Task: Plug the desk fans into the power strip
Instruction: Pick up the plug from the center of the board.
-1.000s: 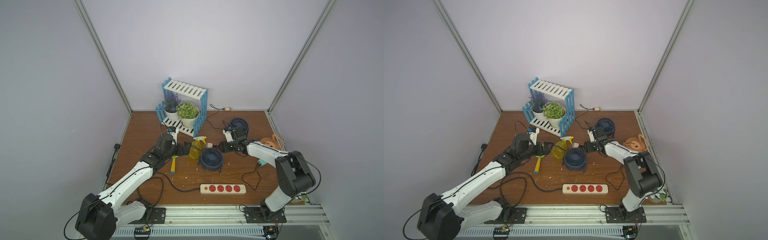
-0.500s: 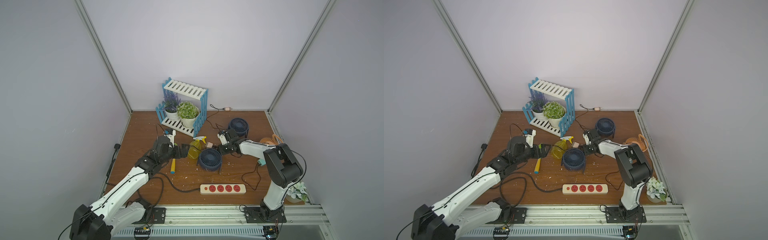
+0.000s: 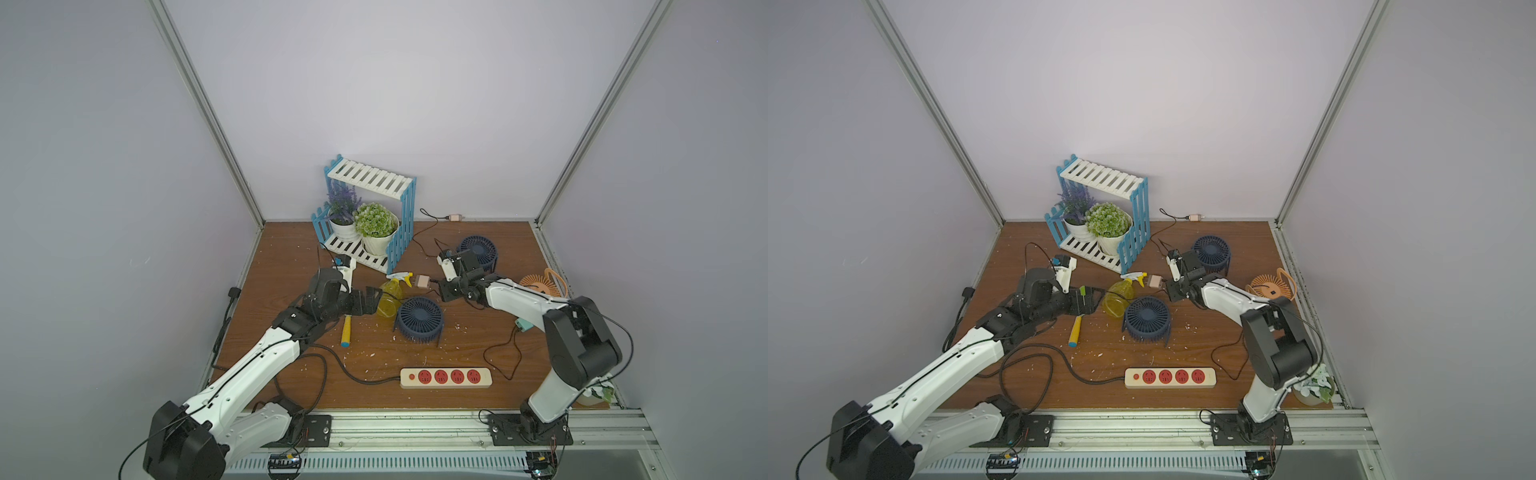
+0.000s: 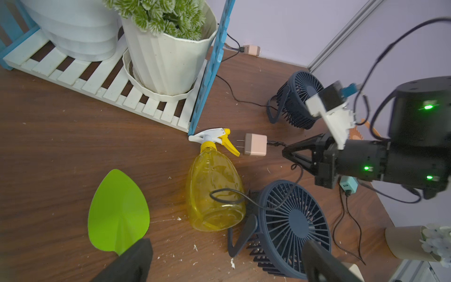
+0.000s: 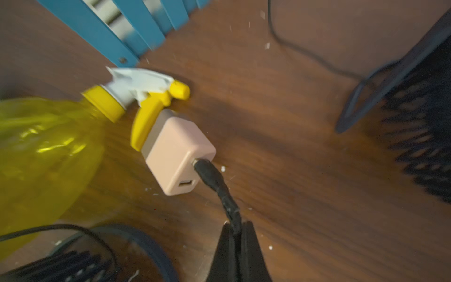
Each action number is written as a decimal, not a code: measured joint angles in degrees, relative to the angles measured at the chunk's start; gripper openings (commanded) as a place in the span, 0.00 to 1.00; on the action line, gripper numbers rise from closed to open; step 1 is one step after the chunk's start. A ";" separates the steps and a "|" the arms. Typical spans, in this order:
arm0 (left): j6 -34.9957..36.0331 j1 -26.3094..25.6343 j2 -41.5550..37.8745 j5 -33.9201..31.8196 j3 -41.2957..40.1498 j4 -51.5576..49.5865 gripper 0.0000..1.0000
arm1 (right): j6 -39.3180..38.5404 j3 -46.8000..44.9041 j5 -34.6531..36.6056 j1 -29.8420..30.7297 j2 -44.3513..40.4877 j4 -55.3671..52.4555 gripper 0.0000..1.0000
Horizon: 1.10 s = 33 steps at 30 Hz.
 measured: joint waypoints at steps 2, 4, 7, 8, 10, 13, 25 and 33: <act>0.26 0.00 0.92 0.94 0.17 1.44 0.99 | -2.95 0.00 0.35 0.11 -4.48 0.11 0.00; 0.50 -0.02 1.73 2.12 0.46 3.21 0.99 | -5.90 0.00 0.50 0.26 -8.35 0.04 0.00; 1.11 -0.02 2.21 4.15 1.01 5.95 0.99 | -10.45 0.00 0.22 0.57 -13.68 -0.37 0.00; 1.33 -0.02 2.23 4.83 1.36 6.60 0.99 | -11.87 0.00 -0.15 0.61 -15.21 -0.50 0.00; 1.68 -0.04 2.25 6.62 2.14 8.59 0.99 | -14.64 0.00 -1.27 0.70 -18.49 -0.79 0.00; 1.68 -0.04 3.19 10.27 4.35 11.30 0.99 | -18.32 0.00 -3.98 1.05 -23.47 -1.09 0.00; -7.96 -2.56 12.11 29.86 12.09 20.06 0.99 | -23.67 -5.33 -12.39 3.61 -38.16 3.74 0.00; -12.39 -4.44 10.56 32.54 9.42 24.81 0.99 | -24.26 -6.93 -12.39 3.61 -38.18 4.79 0.00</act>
